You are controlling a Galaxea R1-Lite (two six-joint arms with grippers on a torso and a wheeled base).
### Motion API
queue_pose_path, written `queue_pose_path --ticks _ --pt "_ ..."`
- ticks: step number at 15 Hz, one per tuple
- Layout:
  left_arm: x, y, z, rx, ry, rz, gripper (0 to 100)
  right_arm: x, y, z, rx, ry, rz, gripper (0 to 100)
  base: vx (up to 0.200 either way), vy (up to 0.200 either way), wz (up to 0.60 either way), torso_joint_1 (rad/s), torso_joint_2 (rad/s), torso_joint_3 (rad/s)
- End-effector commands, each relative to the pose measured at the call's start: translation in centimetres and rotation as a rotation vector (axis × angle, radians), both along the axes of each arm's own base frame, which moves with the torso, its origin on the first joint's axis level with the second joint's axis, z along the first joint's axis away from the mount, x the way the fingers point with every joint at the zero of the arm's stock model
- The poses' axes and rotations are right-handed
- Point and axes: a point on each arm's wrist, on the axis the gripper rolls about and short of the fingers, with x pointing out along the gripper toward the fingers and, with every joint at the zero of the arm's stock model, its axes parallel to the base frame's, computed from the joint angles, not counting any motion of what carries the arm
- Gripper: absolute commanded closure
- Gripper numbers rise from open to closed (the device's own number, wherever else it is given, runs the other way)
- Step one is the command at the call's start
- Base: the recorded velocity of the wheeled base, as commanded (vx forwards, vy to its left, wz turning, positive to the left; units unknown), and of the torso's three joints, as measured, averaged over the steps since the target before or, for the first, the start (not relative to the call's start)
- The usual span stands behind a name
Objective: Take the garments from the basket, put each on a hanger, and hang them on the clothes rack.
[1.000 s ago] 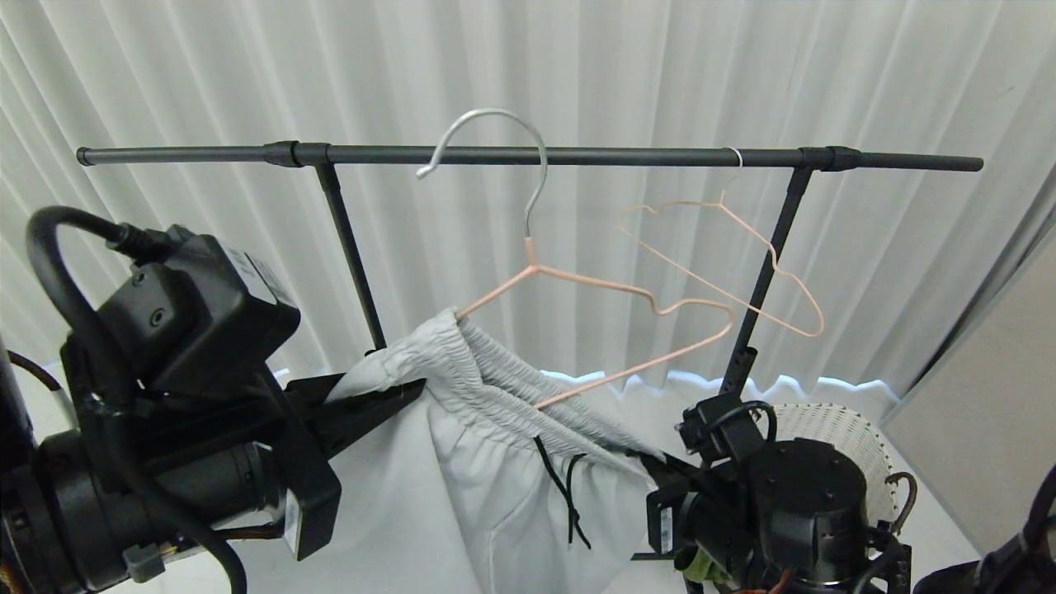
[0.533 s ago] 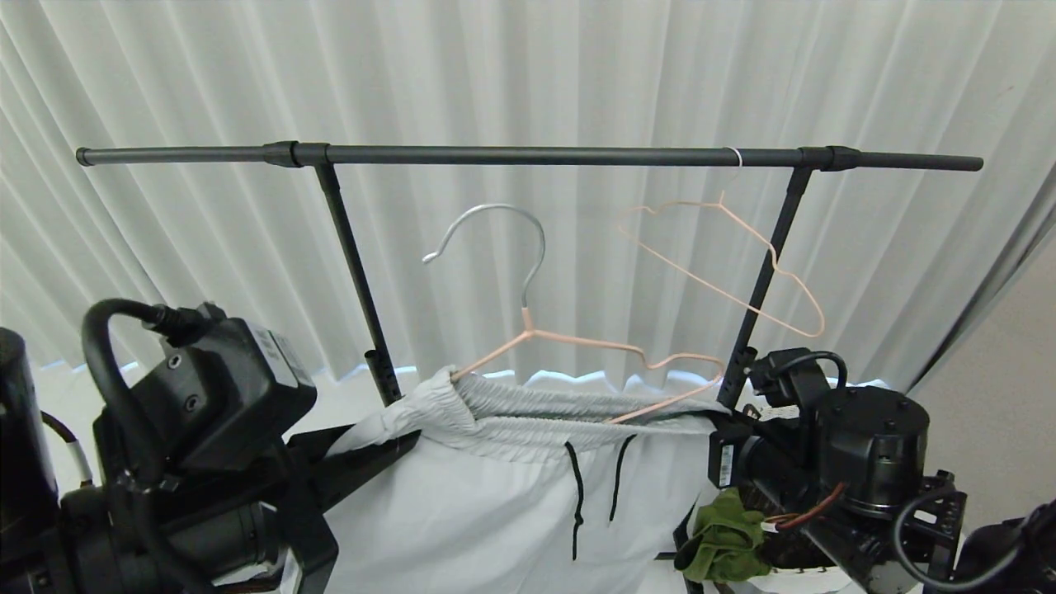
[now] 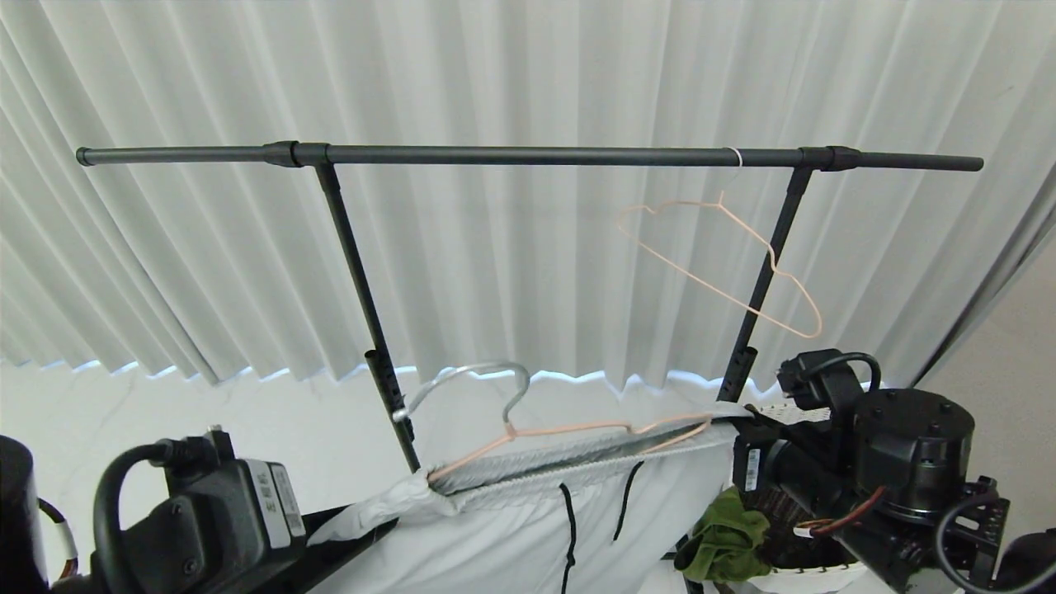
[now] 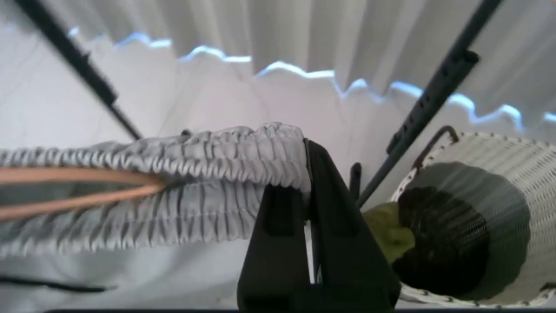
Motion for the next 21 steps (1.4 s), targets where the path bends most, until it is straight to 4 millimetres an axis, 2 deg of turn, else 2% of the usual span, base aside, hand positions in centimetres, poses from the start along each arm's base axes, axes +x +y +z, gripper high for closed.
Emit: queue_pose_path --ticks 1,5,11,15,20,21 --pt "-0.4 0.4 -1.1 0.042 0.015 -0.015 100 -1.0 -0.7 0.3 -0.014 -0.007 0.051 100 0.0 0.0 0.0 0.0 0.0 0.0" --pt "0.0 -0.1 -2.5 0.141 0.031 -0.06 100 -1.9 -0.7 0.6 -0.066 -0.028 0.137 100 0.0 0.0 0.0 0.0 0.0 0.0" --pt "1.4 -1.2 -4.1 0.236 0.096 -0.067 100 -4.0 1.5 1.0 -0.136 -0.083 0.284 100 0.0 0.0 0.0 0.0 0.0 0.0" --pt "2.3 -1.4 -2.9 0.091 0.126 0.159 100 -5.5 1.9 1.7 -0.202 -0.128 0.362 100 0.0 0.0 0.0 0.0 0.0 0.0" --pt "2.7 -1.7 -1.9 -0.024 0.053 0.202 100 -8.0 2.6 1.9 -0.245 -0.151 0.482 100 0.0 0.0 0.0 0.0 0.0 0.0" --pt "2.8 -1.7 -1.8 -0.032 0.046 0.202 100 -8.4 2.6 2.0 -0.251 -0.146 0.494 0 0.0 0.0 0.0 0.0 0.0 0.0"
